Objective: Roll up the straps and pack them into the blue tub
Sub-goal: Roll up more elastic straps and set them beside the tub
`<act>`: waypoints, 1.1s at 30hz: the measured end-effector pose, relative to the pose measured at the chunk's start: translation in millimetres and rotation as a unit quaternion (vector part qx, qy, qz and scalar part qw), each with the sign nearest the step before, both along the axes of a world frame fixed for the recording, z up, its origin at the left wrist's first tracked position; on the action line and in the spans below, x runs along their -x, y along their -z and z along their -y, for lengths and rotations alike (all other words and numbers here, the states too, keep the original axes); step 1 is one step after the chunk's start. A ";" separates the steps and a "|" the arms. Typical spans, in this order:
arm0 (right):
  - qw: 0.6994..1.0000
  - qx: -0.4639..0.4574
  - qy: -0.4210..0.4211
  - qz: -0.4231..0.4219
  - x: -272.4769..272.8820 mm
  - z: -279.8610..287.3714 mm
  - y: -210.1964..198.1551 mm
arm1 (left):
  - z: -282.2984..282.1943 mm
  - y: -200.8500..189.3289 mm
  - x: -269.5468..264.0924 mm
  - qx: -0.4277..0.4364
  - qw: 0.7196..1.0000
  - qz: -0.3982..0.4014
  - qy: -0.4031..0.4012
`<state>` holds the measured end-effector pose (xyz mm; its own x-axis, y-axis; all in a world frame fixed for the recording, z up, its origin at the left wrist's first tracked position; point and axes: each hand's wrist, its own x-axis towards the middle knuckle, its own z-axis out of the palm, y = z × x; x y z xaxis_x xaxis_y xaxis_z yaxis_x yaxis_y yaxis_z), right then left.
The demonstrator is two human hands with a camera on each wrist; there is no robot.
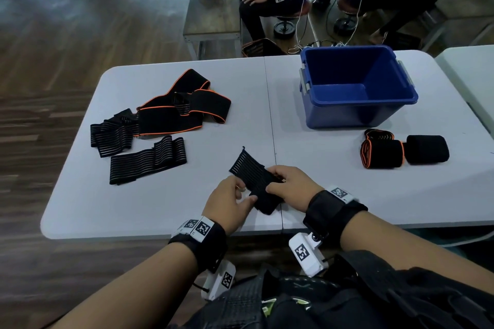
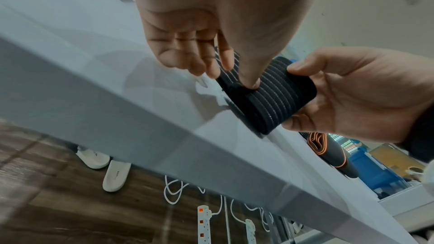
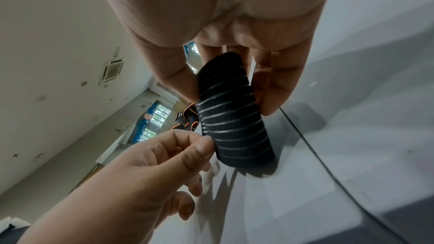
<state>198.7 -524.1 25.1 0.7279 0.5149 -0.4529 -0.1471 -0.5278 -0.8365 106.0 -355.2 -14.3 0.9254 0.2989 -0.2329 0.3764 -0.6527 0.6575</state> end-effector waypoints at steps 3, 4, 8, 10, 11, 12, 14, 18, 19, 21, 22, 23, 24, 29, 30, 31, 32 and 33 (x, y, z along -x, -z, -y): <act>0.998 0.008 0.041 -0.046 0.0 2.3 3.9 | -1.1 -2.8 2.6 0.002 0.998 0.049 0.025; 0.994 0.007 0.071 -0.081 1.2 3.5 7.5 | -1.6 -3.7 3.4 -0.009 0.997 0.053 0.050; 0.983 0.011 0.117 -0.139 7.4 7.8 18.4 | -0.7 -3.0 6.8 -0.071 0.980 -0.006 0.183; 0.982 0.007 0.118 -0.147 7.7 7.2 19.4 | -1.3 -0.5 6.8 -0.077 0.981 0.001 0.180; 0.982 0.009 0.118 -0.149 7.4 6.5 19.0 | -2.0 0.3 6.5 -0.076 0.982 0.012 0.170; 0.981 0.009 0.120 -0.152 6.3 6.4 19.6 | -2.0 0.3 6.0 -0.072 0.984 0.023 0.161; 0.981 0.001 0.119 -0.156 5.0 6.3 17.6 | -1.2 -0.7 5.0 -0.042 0.990 0.032 0.132; 0.977 -0.020 0.135 -0.164 5.9 5.8 13.2 | 0.6 -5.8 0.7 0.036 0.999 0.020 0.023; 0.978 -0.013 0.142 -0.151 6.2 5.2 13.3 | 0.9 -6.7 -0.8 0.055 0.998 0.017 0.001; 0.985 0.028 0.142 -0.098 5.6 4.3 16.4 | 1.4 -7.4 -3.6 0.085 0.996 0.006 -0.028; 0.987 0.056 0.132 -0.068 5.0 4.2 18.3 | 1.4 -7.2 -4.8 0.096 0.995 -0.001 -0.036; 0.988 0.085 0.118 -0.043 4.9 3.9 19.2 | 0.8 -5.9 -5.7 0.103 0.994 -0.007 -0.041; 0.988 0.111 0.104 -0.024 4.6 3.7 20.1 | -0.5 -4.0 -6.7 0.106 0.993 -0.014 -0.043; 0.984 0.099 0.149 -0.013 5.2 5.7 25.2 | -6.1 1.0 -11.6 0.116 0.990 -0.048 -0.061; 0.983 0.091 0.161 -0.004 5.7 6.8 27.4 | -6.4 1.4 -12.0 0.113 0.991 -0.048 -0.062; 0.982 0.091 0.163 0.008 6.1 7.8 29.0 | -6.7 1.0 -12.0 0.108 0.991 -0.046 -0.063; 0.983 0.092 0.159 0.021 6.5 9.0 31.4 | -6.7 0.5 -12.1 0.103 0.992 -0.043 -0.065; 0.983 0.094 0.154 0.030 6.9 9.8 33.2 | -6.9 0.1 -12.3 0.098 0.992 -0.038 -0.067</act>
<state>191.7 -534.0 -8.1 0.8642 0.1772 -0.4708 -0.2779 -0.6121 -0.7404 118.4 -348.3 -14.4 0.8581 0.3607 -0.3655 0.5041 -0.4558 0.7336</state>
